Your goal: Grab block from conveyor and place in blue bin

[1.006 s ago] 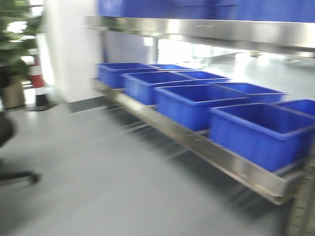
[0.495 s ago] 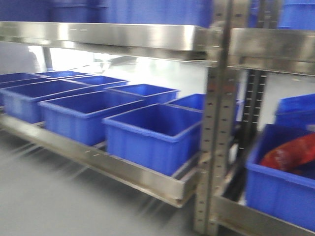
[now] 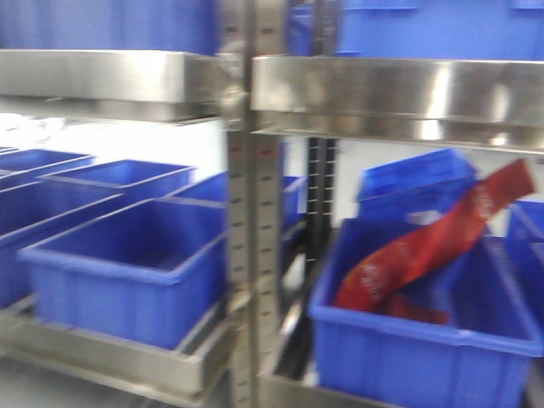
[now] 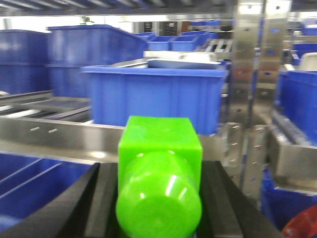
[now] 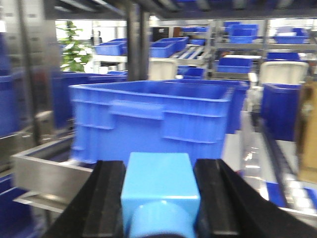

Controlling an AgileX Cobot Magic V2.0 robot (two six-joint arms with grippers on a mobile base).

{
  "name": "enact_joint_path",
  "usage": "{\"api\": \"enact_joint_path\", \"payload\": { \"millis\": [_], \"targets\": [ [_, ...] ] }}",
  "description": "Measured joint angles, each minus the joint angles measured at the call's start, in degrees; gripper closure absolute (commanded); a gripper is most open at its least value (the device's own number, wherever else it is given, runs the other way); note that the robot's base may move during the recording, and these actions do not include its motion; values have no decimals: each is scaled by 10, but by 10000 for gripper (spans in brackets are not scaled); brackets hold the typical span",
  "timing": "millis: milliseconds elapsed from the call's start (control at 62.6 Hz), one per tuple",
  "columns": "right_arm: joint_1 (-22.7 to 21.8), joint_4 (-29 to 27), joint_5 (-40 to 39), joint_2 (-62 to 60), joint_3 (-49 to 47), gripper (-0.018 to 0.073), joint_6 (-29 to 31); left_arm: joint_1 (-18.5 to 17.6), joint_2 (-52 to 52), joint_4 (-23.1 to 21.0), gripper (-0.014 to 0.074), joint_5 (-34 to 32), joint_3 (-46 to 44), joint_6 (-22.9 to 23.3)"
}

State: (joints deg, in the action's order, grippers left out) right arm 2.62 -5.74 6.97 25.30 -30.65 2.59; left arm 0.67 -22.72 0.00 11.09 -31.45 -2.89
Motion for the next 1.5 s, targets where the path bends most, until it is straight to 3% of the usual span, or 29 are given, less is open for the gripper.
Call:
{"api": "enact_joint_path", "payload": {
  "millis": [1501],
  "targets": [
    [0,0,0,0,0,721,0,0,0,0,708,-2,0,0]
  ]
}}
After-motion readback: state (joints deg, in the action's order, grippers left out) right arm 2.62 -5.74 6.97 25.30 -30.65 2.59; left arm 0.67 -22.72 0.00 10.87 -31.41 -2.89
